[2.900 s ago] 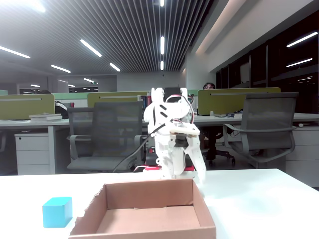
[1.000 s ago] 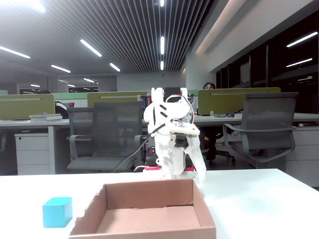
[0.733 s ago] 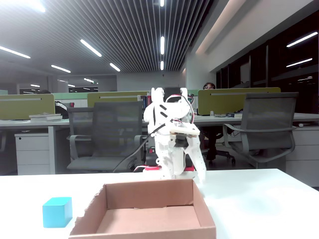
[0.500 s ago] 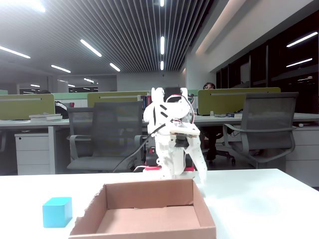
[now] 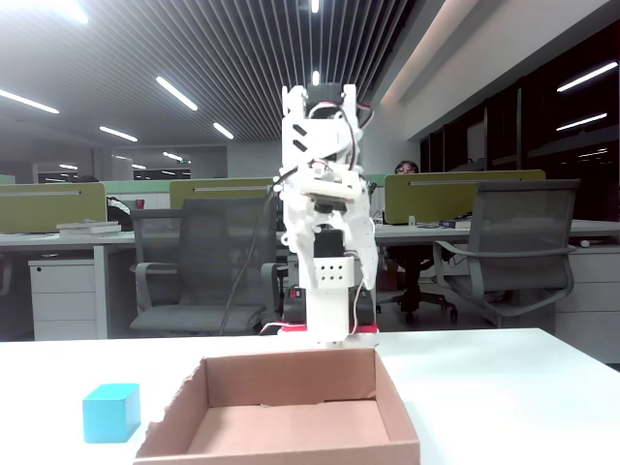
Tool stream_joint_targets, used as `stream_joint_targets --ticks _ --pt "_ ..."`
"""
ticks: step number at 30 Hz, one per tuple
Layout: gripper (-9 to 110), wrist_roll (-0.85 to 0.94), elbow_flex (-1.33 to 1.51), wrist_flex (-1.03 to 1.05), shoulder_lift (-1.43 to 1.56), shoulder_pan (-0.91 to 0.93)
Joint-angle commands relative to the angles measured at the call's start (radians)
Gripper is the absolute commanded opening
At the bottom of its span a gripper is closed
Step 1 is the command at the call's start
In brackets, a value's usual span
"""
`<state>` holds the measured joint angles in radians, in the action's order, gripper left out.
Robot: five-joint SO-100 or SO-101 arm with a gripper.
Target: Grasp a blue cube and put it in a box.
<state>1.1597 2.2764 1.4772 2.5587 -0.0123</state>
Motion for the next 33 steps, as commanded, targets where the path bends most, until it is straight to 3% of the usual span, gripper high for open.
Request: stream_joint_targets --ticks 1,2,9,33 --pt "24 0.026 -0.060 0.008 -0.011 0.011" --pt "24 0.164 -0.179 0.040 -0.132 0.155" --pt "25 0.325 -0.362 0.041 -0.341 0.377" --pt "24 0.499 -0.762 -0.112 -0.864 0.709"
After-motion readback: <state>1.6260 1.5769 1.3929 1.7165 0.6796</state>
